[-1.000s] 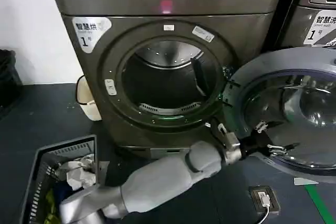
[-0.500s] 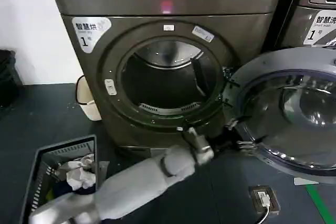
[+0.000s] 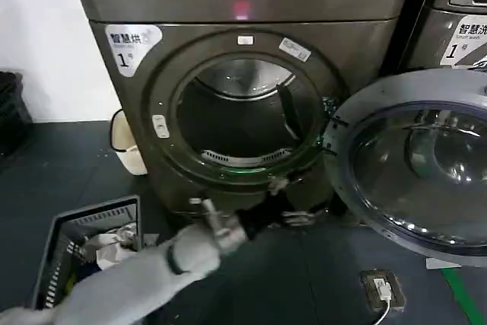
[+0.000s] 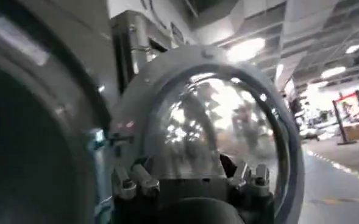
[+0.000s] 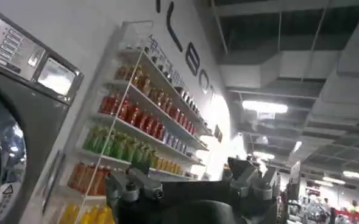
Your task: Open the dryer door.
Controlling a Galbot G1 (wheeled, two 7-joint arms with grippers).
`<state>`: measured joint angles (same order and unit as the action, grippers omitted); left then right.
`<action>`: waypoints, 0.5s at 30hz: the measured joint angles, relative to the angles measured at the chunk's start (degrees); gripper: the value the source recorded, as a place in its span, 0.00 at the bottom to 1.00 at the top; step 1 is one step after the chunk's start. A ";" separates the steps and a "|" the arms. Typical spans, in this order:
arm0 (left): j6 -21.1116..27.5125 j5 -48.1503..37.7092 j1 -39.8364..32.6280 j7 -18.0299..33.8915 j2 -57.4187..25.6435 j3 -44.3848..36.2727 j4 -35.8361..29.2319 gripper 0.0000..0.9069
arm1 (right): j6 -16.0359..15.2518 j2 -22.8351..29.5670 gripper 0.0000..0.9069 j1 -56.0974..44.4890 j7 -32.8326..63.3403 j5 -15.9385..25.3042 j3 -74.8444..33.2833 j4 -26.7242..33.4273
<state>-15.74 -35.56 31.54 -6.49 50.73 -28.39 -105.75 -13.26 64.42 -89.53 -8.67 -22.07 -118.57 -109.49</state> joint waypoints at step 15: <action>9.68 -8.88 13.13 -6.99 -27.53 19.54 -9.89 1.00 | -0.42 -0.50 1.00 2.48 0.65 6.35 -4.57 -3.37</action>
<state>-6.06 -44.44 44.67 -13.48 23.20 -8.85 -115.64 -13.68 63.92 -87.04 -8.03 -15.72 -123.14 -112.86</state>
